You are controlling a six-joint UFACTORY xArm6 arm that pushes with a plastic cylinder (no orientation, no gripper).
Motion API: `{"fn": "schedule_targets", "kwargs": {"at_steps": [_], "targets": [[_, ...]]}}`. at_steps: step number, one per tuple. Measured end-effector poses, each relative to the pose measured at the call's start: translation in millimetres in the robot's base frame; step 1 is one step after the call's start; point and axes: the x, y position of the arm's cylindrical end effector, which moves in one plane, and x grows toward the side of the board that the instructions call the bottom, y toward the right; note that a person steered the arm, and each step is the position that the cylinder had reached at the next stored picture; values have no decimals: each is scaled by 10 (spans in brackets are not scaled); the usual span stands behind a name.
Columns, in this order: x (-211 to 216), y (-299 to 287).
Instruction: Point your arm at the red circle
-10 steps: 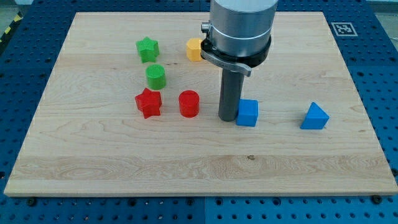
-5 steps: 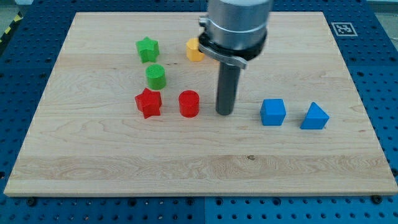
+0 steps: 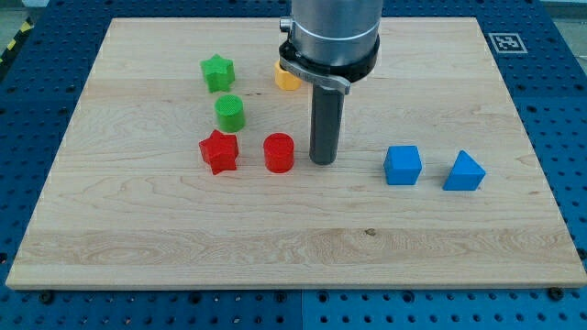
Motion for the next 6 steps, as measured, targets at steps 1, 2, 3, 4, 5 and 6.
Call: {"fn": "schedule_targets", "kwargs": {"at_steps": [1,2,3,4,5,6], "targets": [[265,0],[534,-102],[459,-471],[402,-526],[223,-580],[60,-593]]}}
